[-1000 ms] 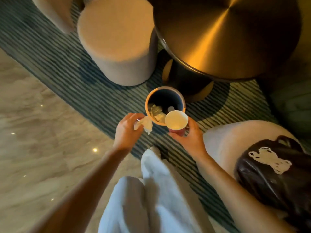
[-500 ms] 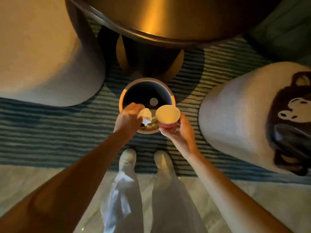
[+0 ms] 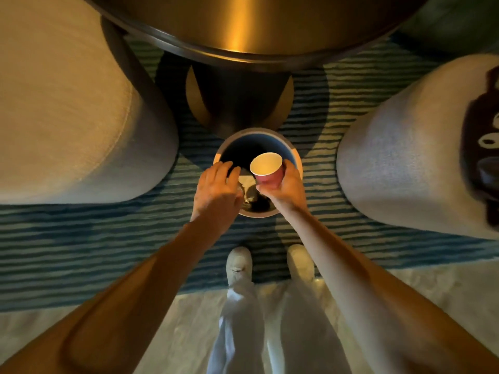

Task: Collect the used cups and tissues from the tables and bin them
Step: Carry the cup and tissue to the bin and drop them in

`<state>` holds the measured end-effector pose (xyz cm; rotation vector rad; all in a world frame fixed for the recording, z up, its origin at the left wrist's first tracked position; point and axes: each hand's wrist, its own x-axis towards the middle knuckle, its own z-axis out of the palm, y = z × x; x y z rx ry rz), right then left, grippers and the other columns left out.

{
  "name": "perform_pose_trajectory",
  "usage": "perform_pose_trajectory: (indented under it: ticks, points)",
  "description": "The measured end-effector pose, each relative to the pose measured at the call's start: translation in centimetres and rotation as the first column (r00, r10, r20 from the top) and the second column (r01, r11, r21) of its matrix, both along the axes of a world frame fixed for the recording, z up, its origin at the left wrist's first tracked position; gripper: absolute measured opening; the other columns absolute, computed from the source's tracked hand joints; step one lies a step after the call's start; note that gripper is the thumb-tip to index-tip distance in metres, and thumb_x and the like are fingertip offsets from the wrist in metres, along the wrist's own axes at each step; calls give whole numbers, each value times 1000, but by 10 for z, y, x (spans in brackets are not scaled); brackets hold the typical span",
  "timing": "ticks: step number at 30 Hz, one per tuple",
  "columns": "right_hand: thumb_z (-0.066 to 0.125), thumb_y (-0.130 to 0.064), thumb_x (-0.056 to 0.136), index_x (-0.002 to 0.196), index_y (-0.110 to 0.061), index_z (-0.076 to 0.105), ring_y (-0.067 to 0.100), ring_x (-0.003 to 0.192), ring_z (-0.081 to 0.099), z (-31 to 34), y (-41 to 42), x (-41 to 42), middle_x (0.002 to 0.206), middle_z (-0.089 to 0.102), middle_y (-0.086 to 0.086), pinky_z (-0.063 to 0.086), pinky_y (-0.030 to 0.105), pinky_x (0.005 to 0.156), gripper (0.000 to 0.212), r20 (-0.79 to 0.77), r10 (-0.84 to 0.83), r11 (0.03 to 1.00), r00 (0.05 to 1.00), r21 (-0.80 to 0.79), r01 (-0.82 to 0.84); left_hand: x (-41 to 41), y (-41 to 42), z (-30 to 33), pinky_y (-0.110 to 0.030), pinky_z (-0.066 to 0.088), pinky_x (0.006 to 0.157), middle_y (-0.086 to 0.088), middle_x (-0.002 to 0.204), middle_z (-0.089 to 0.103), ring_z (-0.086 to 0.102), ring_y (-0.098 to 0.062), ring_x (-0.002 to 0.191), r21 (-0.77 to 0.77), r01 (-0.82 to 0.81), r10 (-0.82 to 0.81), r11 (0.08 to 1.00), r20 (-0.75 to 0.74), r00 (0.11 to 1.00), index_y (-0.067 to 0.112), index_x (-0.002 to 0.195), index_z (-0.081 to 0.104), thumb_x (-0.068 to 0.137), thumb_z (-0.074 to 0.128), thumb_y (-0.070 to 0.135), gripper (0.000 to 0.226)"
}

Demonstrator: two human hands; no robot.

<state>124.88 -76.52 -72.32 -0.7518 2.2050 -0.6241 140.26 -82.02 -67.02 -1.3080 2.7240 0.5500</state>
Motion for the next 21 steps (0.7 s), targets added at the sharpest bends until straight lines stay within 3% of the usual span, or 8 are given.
perform_pose_trajectory:
  ticks: [2, 5, 8, 11, 17, 21]
  points:
    - [82, -41, 66, 146, -17, 28, 24, 136, 38, 1, -6, -2, 146, 41, 7, 36, 39, 111, 100, -39, 3, 998, 999, 64, 0, 3, -3, 8, -47, 28, 113, -22, 143, 43, 36, -36, 135, 35, 16, -18, 999, 65, 998, 2, 138, 44, 91, 54, 22, 52]
    - [67, -44, 83, 142, -13, 36, 25, 133, 41, 39, -3, -6, 143, 43, 10, 37, 37, 108, 73, -138, 42, 998, 990, 51, -35, 7, -9, 35, -45, 17, 117, -13, 152, 29, 20, -31, 143, 31, -4, -1, 1000, 164, 986, 12, 145, 30, 96, 43, 33, 56]
    - [49, -42, 95, 140, -11, 41, 23, 132, 40, 115, 16, -15, 141, 45, 9, 39, 40, 107, 55, -331, 255, 966, 909, 39, -257, 11, -8, 92, -46, 19, 116, -11, 150, 34, 23, -31, 142, -16, 4, -1, 1000, 175, 985, 13, 143, 33, 97, 43, 37, 54]
    - [48, -34, 97, 139, -9, 44, 24, 134, 38, 200, 55, -20, 141, 46, 11, 36, 40, 109, 48, -433, 316, 931, 844, -28, -363, 13, 10, 162, -45, 25, 112, -12, 146, 40, 31, -30, 137, -46, 17, -9, 999, 165, 986, 11, 141, 37, 97, 42, 38, 52]
    - [50, -13, 96, 131, 3, 51, 36, 128, 44, 312, 168, -26, 135, 50, 23, 33, 44, 110, 39, -419, 148, 966, 896, -134, -222, 3, 88, 268, -44, 31, 107, -11, 142, 43, 37, -30, 132, -33, 26, -21, 999, 140, 990, 12, 138, 42, 96, 42, 36, 48]
    - [49, -11, 96, 131, 6, 50, 40, 128, 43, 351, 258, -43, 135, 49, 27, 31, 44, 112, 39, -425, 65, 980, 903, -145, -138, -32, 152, 309, -43, 30, 108, -12, 143, 43, 37, -30, 132, -59, 152, -143, 987, 133, 981, 10, 139, 41, 97, 42, 35, 49]
